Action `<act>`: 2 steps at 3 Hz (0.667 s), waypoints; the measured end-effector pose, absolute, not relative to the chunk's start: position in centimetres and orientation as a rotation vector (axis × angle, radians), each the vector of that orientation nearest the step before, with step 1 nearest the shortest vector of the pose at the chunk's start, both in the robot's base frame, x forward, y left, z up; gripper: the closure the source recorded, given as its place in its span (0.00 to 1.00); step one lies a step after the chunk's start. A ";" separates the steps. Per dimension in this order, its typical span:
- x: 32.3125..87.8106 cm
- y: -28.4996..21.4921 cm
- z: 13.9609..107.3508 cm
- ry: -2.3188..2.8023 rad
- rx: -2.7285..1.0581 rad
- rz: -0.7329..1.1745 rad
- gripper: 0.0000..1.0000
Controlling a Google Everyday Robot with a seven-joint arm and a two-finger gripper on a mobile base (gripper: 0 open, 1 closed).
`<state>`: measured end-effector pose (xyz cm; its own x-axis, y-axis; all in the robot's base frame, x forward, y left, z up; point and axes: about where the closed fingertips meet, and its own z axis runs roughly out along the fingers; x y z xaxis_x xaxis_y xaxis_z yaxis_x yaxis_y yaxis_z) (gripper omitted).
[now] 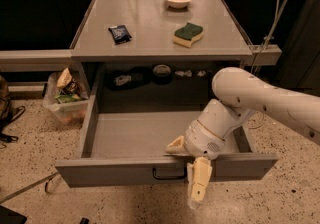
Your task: Open top drawer
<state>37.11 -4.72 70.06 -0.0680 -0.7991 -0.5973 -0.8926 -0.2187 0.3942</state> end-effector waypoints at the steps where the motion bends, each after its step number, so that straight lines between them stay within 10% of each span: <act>1: 37.1 -4.7 70.1 1.882 -2.057 1.160 0.00; 2: 36.1 -4.4 69.2 1.888 -2.057 1.207 0.00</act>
Offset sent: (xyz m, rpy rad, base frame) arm -0.0280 0.0070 -0.0285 0.0103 0.1045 0.0179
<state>36.13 -4.43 69.23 -0.0829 -0.7977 -0.5973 -0.8768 -0.2264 0.4242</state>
